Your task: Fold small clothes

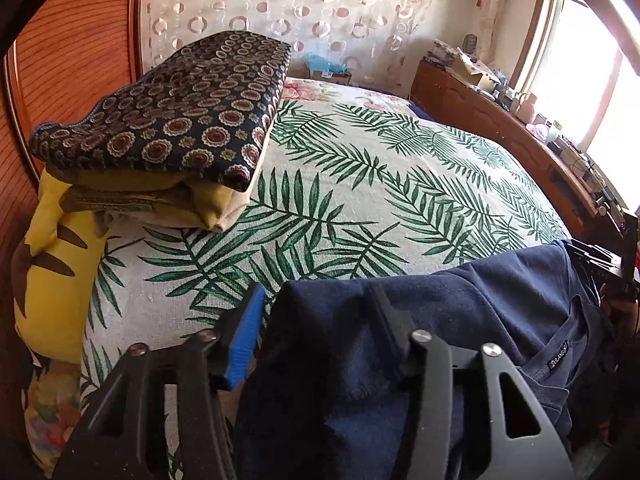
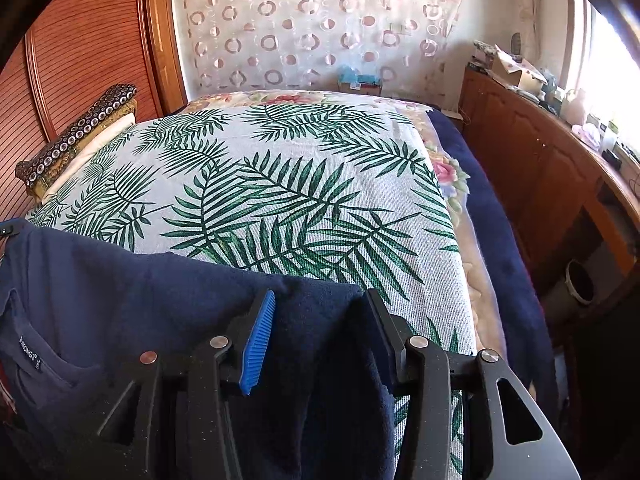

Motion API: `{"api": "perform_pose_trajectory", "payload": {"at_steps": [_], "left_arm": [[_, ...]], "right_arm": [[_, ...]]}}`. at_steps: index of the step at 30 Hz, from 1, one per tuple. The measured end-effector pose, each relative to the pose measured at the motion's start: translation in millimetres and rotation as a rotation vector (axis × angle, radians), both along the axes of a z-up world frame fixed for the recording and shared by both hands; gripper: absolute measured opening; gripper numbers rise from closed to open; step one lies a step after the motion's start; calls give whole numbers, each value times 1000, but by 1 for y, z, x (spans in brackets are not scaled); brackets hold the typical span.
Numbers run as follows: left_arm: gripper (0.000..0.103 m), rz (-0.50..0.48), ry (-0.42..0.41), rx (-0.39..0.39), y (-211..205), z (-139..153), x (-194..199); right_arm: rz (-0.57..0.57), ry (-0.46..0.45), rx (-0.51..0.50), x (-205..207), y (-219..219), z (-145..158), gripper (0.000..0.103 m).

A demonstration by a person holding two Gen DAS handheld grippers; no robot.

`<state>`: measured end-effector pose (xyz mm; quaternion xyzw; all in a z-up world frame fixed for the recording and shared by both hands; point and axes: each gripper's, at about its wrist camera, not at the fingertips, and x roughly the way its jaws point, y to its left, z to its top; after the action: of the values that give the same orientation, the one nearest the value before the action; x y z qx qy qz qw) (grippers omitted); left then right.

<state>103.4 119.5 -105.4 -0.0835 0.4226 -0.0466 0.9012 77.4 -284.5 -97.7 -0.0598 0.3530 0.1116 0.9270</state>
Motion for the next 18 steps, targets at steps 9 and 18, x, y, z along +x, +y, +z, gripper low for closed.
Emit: {"api": "perform_pose_trajectory", "payload": {"at_steps": [9, 18], "left_arm": [[9, -59, -11, -1, -7, -1, -5], [5, 43, -109, 15, 6, 23, -30]], "right_arm": [[0, -1, 8, 1, -2, 0, 47], [-1, -1, 8, 1, -2, -1, 47]]}}
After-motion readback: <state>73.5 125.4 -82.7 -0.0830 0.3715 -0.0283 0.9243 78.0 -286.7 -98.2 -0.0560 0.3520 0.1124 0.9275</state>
